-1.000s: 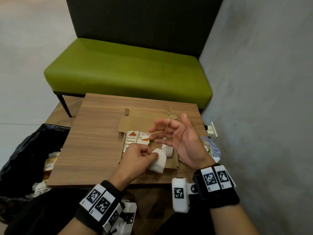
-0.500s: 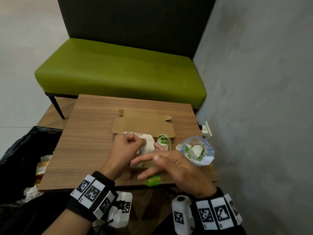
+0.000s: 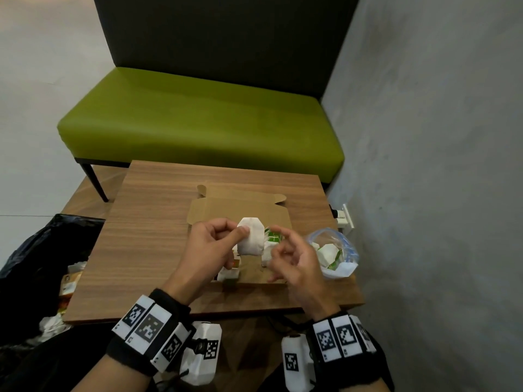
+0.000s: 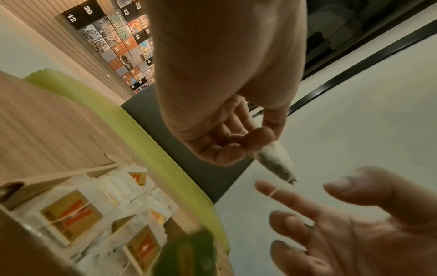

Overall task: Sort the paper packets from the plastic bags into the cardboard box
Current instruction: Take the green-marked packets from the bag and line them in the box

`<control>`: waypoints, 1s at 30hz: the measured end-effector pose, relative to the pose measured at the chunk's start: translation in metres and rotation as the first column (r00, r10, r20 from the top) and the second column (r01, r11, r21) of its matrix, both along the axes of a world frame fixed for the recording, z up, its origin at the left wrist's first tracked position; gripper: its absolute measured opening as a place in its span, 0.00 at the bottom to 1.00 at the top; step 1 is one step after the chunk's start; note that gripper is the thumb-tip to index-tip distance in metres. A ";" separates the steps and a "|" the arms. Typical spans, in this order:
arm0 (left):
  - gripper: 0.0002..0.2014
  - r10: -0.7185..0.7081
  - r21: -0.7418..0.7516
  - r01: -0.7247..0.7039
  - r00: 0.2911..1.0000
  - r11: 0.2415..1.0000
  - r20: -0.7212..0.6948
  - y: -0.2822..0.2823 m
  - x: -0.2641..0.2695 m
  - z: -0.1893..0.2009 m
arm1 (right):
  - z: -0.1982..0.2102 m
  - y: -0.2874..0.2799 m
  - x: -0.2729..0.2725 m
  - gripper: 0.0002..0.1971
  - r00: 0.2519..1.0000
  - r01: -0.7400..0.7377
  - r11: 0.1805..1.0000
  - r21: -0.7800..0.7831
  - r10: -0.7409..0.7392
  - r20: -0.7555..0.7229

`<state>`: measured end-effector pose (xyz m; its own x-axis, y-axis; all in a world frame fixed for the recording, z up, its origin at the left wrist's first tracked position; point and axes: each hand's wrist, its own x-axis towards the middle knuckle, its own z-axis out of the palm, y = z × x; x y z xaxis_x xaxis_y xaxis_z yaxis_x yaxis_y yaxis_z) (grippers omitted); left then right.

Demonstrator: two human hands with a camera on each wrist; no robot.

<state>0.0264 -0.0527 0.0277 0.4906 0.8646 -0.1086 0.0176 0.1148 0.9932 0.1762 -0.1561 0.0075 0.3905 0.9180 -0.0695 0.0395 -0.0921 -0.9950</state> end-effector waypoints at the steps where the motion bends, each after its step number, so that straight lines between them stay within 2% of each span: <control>1: 0.09 -0.005 0.005 0.005 1.000 1.000 0.011 0.000 0.000 0.000 | -0.004 0.000 0.001 0.29 0.995 -0.102 0.994 -0.049 0.102 0.007; 3: 0.09 -0.010 0.006 0.010 1.000 1.000 0.028 -0.001 0.002 -0.001 | -0.006 0.001 -0.004 0.26 0.974 -0.215 0.971 -0.104 0.222 0.053; 6: 0.11 0.003 -0.009 -0.003 0.999 1.000 0.041 -0.003 0.004 -0.001 | -0.005 0.003 -0.014 0.12 0.980 -0.183 0.977 -0.114 0.191 0.063; 9: 0.13 0.038 -0.036 -0.036 0.998 0.999 0.054 -0.004 0.005 -0.002 | -0.008 0.004 -0.021 0.05 0.981 -0.168 0.980 -0.106 0.177 0.074; 18: 0.13 0.068 -0.083 -0.061 0.994 0.995 0.089 -0.005 0.004 -0.004 | -0.025 0.003 -0.023 0.05 0.986 -0.145 0.979 -0.146 0.154 0.055; 22: 0.10 0.109 -0.039 -0.106 0.989 0.994 0.096 -0.005 0.003 -0.006 | -0.023 -0.001 -0.023 0.05 0.980 -0.183 0.975 -0.129 0.191 0.049; 26: 0.09 0.160 0.058 -0.163 0.986 0.985 0.040 -0.001 0.000 -0.006 | -0.020 -0.006 -0.025 0.04 0.958 -0.278 0.949 -0.148 0.286 0.031; 30: 0.10 0.200 -0.001 -0.200 0.979 0.980 0.044 0.001 0.001 -0.006 | -0.025 -0.004 -0.031 0.04 0.954 -0.290 0.933 -0.215 0.299 0.011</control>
<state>0.0277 -0.0521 0.0216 0.3115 0.9461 -0.0883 -0.0484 0.1086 0.9929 0.1455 -0.1599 -0.0179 0.1118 0.9588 -0.2612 0.1382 -0.2753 -0.9514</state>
